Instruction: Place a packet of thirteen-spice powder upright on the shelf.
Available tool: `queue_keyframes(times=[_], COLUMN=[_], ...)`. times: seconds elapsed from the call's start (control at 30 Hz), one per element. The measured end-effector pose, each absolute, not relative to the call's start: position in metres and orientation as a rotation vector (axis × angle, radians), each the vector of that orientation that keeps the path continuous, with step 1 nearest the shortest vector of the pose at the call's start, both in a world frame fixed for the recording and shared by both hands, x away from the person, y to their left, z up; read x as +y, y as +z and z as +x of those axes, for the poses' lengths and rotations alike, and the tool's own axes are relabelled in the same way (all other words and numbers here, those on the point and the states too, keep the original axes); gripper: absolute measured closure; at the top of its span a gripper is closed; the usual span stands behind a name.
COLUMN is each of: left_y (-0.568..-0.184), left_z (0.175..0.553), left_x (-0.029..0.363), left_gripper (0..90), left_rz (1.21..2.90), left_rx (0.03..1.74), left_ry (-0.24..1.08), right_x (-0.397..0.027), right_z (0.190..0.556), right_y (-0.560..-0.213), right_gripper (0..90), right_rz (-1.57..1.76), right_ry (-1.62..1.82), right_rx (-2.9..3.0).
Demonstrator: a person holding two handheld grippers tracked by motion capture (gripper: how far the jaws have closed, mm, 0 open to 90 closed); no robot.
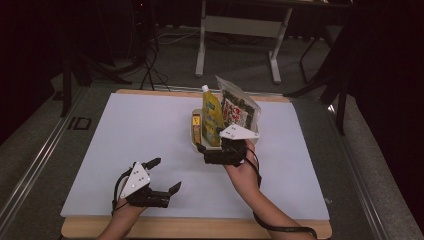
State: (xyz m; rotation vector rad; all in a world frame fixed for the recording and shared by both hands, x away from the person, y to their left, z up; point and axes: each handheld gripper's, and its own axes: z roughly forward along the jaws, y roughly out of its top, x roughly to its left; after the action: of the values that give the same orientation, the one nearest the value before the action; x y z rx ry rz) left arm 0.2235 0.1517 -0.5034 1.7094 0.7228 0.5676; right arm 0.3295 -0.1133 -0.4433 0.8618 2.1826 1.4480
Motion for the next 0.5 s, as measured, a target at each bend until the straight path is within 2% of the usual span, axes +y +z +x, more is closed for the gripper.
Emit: queue_keyframes(times=[0.5], left_y=[-0.504], left_z=[0.224], left_x=[0.152], left_gripper=[2.9], left_rz=[1.725], left_rx=[0.721], left_ry=[0.557], right_x=[-0.165], right_z=[0.298], right_y=[-0.453], right_gripper=[14.1], right_rz=[0.844], right_ry=[1.444], right_rx=[2.224])
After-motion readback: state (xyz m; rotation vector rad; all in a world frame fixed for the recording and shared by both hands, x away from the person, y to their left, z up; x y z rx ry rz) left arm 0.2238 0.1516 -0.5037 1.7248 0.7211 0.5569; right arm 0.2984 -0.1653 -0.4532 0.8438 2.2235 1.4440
